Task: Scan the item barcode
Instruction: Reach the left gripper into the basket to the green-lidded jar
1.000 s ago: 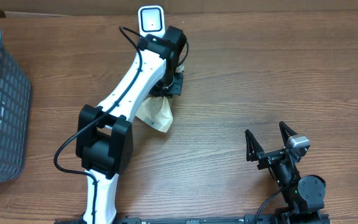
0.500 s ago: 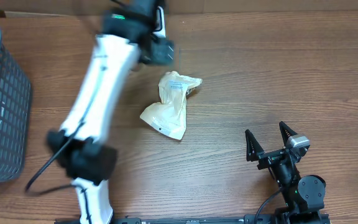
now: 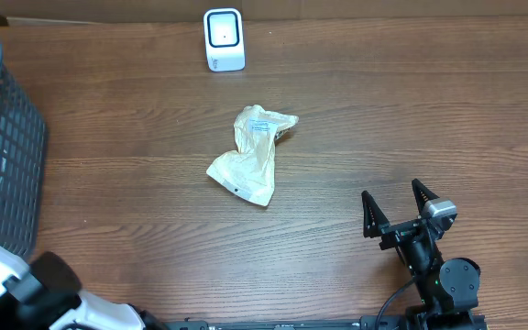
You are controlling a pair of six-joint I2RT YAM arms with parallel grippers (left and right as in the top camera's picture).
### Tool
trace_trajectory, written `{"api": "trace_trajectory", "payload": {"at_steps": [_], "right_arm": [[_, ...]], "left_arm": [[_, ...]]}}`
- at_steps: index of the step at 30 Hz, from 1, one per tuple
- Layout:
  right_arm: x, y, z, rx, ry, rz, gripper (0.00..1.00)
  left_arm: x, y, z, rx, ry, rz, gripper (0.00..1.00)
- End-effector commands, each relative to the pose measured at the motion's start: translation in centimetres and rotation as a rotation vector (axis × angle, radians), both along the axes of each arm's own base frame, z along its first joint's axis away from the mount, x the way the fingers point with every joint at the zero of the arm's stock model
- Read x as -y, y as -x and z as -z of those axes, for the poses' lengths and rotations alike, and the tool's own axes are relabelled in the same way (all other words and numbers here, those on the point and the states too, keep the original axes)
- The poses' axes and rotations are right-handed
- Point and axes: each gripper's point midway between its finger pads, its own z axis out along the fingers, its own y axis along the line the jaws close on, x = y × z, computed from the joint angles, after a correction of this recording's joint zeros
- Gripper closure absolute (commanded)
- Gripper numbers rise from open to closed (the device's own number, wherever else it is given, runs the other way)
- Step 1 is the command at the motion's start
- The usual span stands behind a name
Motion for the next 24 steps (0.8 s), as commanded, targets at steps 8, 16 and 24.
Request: {"api": "trace_trajectory", "payload": {"at_steps": [8, 16, 24], "right_arm": [[0.0, 0.0, 0.3, -0.002, 0.001, 0.002, 0.00], [0.0, 0.0, 0.3, -0.002, 0.001, 0.002, 0.00], [0.0, 0.0, 0.3, -0.002, 0.001, 0.002, 0.00]], "left_arm": [[-8.6, 2.2, 11.2, -0.237, 0.114, -0.222, 0.00], [-12.8, -0.6, 14.7, -0.243, 0.035, -0.201, 0.01], [-13.8, -1.8, 18.3, -0.272, 0.043, -0.181, 0.03]]}}
